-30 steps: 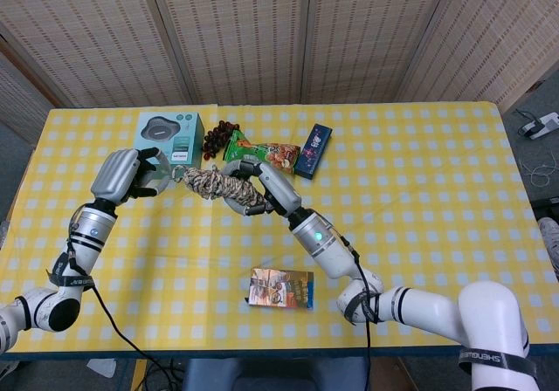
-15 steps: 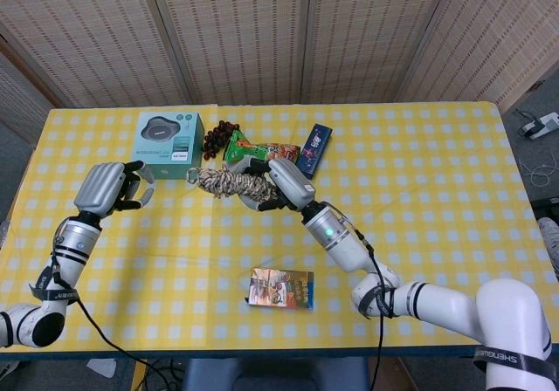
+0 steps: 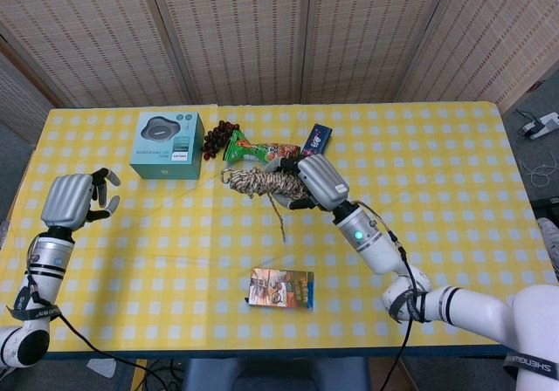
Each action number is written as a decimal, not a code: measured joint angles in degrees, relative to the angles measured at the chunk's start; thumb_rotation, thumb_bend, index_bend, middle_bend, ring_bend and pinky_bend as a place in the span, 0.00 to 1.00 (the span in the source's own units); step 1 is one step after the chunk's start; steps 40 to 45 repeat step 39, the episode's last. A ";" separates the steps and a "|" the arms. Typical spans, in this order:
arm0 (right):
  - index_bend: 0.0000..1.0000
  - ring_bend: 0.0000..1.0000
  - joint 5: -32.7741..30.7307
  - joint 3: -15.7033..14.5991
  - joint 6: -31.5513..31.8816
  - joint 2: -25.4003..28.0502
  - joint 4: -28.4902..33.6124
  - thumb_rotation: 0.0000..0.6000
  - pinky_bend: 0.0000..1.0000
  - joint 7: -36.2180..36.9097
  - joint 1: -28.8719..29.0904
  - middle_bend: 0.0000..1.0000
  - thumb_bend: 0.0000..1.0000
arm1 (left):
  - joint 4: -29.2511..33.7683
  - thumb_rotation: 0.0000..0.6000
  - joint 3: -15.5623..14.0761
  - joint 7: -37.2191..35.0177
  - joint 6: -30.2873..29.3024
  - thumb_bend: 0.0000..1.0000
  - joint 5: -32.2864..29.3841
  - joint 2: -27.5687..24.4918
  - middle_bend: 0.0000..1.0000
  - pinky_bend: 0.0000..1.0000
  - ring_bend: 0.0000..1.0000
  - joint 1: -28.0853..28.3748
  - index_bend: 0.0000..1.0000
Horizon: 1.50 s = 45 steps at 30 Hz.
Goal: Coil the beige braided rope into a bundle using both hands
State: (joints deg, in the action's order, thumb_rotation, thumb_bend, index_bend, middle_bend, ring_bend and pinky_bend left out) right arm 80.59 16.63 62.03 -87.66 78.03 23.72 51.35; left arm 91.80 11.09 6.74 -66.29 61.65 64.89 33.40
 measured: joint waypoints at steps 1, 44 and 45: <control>0.90 0.51 0.23 -0.25 0.52 0.37 0.12 1.00 0.51 -0.05 -0.52 0.68 0.43 | -0.34 1.00 -0.21 0.70 -0.50 0.37 0.07 0.10 0.63 0.69 0.55 -0.35 0.48; 0.90 0.51 5.37 -5.03 10.71 11.77 6.59 1.00 0.51 -2.14 -13.30 0.68 0.45 | 1.58 1.00 -8.76 6.42 -19.27 0.35 6.75 1.38 0.36 0.42 0.32 -21.02 0.24; 0.90 0.51 5.37 -5.03 10.71 11.77 6.59 1.00 0.51 -2.14 -13.30 0.68 0.45 | 1.58 1.00 -8.76 6.42 -19.27 0.35 6.75 1.38 0.36 0.42 0.32 -21.02 0.24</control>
